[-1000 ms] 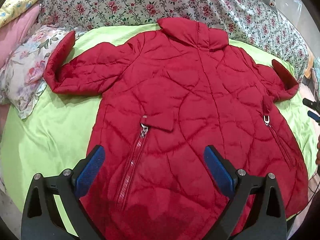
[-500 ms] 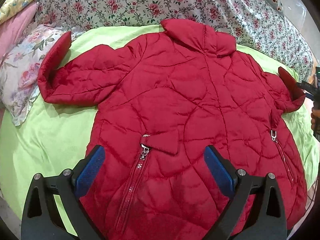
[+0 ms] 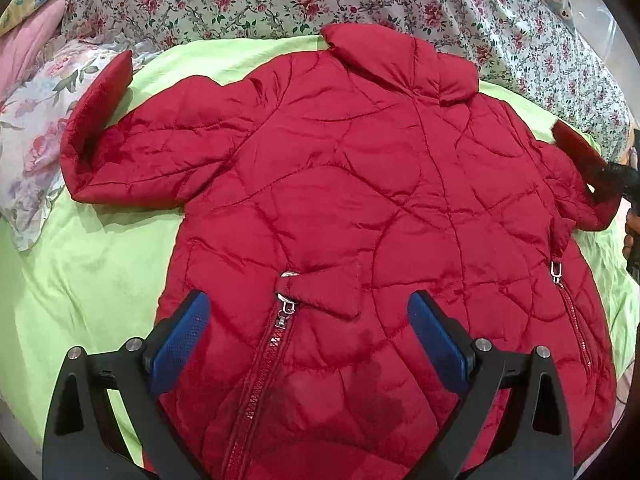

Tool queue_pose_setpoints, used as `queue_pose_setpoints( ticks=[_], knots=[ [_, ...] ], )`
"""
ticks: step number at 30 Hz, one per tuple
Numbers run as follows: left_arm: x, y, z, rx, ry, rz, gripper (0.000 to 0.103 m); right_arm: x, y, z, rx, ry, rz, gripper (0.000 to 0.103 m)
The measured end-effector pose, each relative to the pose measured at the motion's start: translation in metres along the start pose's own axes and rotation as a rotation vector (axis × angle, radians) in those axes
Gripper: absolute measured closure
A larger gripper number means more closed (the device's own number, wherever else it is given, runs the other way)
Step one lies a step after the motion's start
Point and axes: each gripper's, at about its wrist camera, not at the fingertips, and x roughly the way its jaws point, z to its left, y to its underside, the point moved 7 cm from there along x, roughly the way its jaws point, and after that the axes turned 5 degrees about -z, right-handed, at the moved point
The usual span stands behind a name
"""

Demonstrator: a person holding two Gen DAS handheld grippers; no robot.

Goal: Fold large clothes
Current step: 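Grasp the jacket sleeve with the right gripper and fold it across the body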

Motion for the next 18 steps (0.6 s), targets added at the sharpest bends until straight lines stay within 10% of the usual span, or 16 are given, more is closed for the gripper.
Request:
queue_pose_setpoints(
  ticks=[10,18],
  knots=[
    [-0.005,0.005,0.007,-0.024,0.048,0.006,0.003,-0.056,0.036,0.146,-0.111,-0.414,-0.076,0.087],
    [-0.012,0.003,0.023,-0.076,0.136,0.002,0.003,-0.045,0.108,0.257,-0.292,-0.554,0.037,0.087]
  ],
)
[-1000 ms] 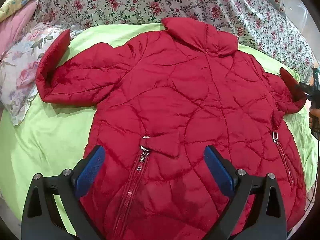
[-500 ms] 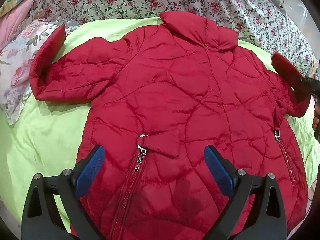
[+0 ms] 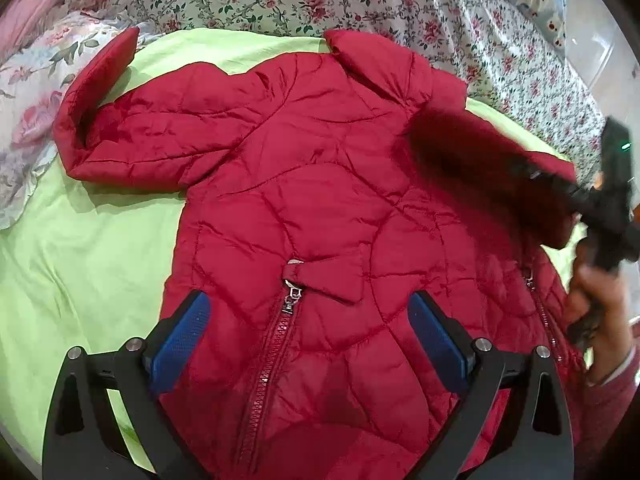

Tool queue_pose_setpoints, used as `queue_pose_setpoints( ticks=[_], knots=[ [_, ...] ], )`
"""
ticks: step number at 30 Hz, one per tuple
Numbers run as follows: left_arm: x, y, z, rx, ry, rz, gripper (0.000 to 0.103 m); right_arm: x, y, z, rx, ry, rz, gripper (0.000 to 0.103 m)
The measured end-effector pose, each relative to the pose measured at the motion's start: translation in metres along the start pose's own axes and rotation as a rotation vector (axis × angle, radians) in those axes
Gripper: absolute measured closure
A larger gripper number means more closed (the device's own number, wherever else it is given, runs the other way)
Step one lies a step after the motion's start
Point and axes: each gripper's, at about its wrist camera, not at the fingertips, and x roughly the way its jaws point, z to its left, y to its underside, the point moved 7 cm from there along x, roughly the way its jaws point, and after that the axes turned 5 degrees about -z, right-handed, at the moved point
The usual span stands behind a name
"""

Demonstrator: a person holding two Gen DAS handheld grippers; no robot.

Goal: Fold large clothes

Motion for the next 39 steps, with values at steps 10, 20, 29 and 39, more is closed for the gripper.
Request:
queue_pose_setpoints(
  ticks=[10,20,29,39],
  knots=[
    [0.008,-0.022,0.011,-0.109,0.188,0.058,0.003,0.038,0.043,0.066,-0.18,-0.146,0.091,0.082],
    [0.08,-0.084,-0.004,-0.164,0.344,0.143,0.005,0.047,0.051,0.079,-0.228,-0.176,0.099,0.081],
    [0.103,-0.088,-0.017,-0.152,0.381,0.178,0.09,0.038,0.057,0.079,-0.212,-0.185,0.128,0.05],
    [0.068,-0.095,0.021,-0.067,0.159,-0.031,0.093,-0.019,0.041,0.018,-0.018,-0.067,0.007,0.05]
  ],
)
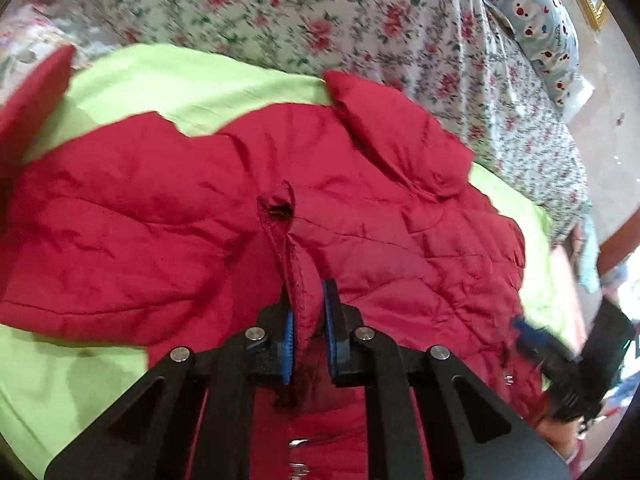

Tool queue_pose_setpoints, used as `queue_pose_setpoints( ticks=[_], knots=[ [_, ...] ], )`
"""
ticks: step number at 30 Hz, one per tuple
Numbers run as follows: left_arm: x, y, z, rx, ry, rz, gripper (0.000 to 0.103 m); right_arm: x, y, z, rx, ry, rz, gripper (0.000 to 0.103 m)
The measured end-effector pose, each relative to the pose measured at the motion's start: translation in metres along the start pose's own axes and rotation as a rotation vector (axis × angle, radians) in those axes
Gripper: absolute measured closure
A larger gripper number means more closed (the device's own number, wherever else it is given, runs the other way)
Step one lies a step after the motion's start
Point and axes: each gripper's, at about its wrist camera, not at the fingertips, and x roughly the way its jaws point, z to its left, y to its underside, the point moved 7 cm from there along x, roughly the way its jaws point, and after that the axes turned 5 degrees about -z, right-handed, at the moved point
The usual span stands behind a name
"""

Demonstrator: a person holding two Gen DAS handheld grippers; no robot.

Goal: Fold large clothes

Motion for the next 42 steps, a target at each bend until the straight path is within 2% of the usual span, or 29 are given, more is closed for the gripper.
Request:
queue_pose_setpoints(
  ticks=[4,8,9,13,15,17,19,22,25,29,32,35,39,42],
  knots=[
    [0.006,0.003,-0.002,0.062,-0.065,-0.03,0.092,-0.01,-0.02,-0.04,0.052,0.145,-0.061,0.048],
    [0.012,0.006,-0.008,0.128,-0.145,-0.031,0.086,0.012,-0.02,-0.068,0.068,0.258,0.019,0.048],
    [0.008,0.005,-0.009,0.127,-0.147,-0.038,0.083,0.016,-0.017,-0.073,0.073,0.269,0.039,0.048],
    [-0.025,0.0,-0.014,0.135,-0.149,-0.111,0.082,0.038,0.0,-0.082,0.07,0.313,0.115,0.049],
    [-0.037,-0.002,-0.028,0.159,-0.096,-0.129,0.082,0.04,0.003,-0.083,0.072,0.323,0.113,0.049],
    [-0.038,0.002,-0.043,0.187,-0.04,-0.114,0.082,0.04,0.005,-0.084,0.072,0.334,0.112,0.048],
    [-0.03,0.009,-0.06,0.227,-0.018,-0.09,0.08,0.041,0.005,-0.084,0.063,0.346,0.113,0.048],
    [-0.009,0.018,-0.067,0.271,-0.075,-0.057,0.078,0.041,0.006,-0.085,0.058,0.352,0.111,0.048],
    [0.024,0.035,-0.046,0.247,-0.151,0.019,0.078,0.041,0.006,-0.085,0.067,0.345,0.107,0.048],
    [0.031,0.043,-0.03,0.192,-0.104,0.026,0.077,0.044,0.008,-0.085,0.062,0.336,0.129,0.045],
    [0.031,0.046,-0.032,0.195,-0.11,0.031,0.077,0.048,0.009,-0.081,0.04,0.334,0.138,0.038],
    [0.032,0.048,-0.032,0.206,-0.122,0.03,0.077,0.044,0.005,-0.078,0.034,0.363,0.135,0.038],
    [0.033,0.047,-0.031,0.189,-0.113,0.032,0.077,0.031,-0.009,-0.056,-0.013,0.36,0.068,0.038],
    [0.032,0.046,-0.031,0.194,-0.117,0.032,0.077,0.041,-0.007,-0.046,-0.054,0.351,0.109,0.038]
  ],
)
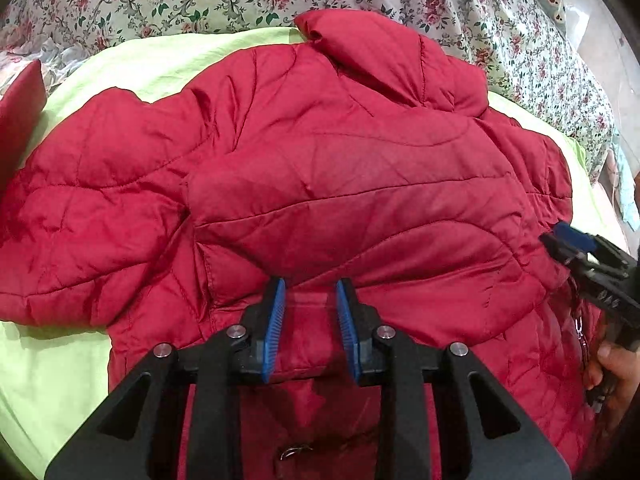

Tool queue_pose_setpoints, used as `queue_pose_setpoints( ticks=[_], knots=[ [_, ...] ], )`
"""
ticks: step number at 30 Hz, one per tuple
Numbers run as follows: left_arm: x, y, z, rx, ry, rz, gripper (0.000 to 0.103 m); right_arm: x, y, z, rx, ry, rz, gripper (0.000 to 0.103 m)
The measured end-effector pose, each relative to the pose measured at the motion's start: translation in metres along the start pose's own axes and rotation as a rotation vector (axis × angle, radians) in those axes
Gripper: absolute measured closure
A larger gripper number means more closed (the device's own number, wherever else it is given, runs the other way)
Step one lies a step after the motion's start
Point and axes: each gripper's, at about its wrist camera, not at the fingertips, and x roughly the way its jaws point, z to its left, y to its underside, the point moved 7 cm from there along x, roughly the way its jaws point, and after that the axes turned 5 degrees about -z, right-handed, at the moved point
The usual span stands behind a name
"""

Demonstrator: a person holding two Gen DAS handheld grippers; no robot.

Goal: Fold large clothes

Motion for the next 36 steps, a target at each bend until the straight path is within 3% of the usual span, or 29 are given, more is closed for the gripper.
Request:
queue_pose_setpoints(
  ticks=[3,7,8,12,18,29,36],
  knots=[
    [-0.003,-0.001,-0.002,0.021,0.014,-0.005,0.077,0.021,0.013,-0.001,-0.039,0.014,0.067,0.036],
    [-0.015,0.001,0.002,0.015,0.046,-0.001,0.077,0.025,0.012,-0.003,-0.044,0.011,0.071,0.034],
    [-0.021,0.001,0.004,0.012,0.041,-0.005,0.072,0.024,0.011,-0.003,-0.042,0.012,0.069,0.034],
    [-0.05,0.002,0.021,0.022,-0.053,-0.065,0.046,0.011,0.009,-0.006,0.005,-0.023,0.053,0.034],
    [-0.069,0.004,0.066,-0.041,-0.137,-0.085,0.046,-0.019,0.008,-0.001,0.055,-0.1,0.02,0.032],
    [-0.105,-0.02,0.13,-0.156,-0.243,-0.133,0.039,-0.055,0.032,0.025,0.121,-0.262,0.067,0.031],
    [-0.107,-0.058,0.185,-0.17,-0.465,-0.179,0.033,-0.078,0.047,0.038,0.106,-0.303,0.076,0.031]
  ],
)
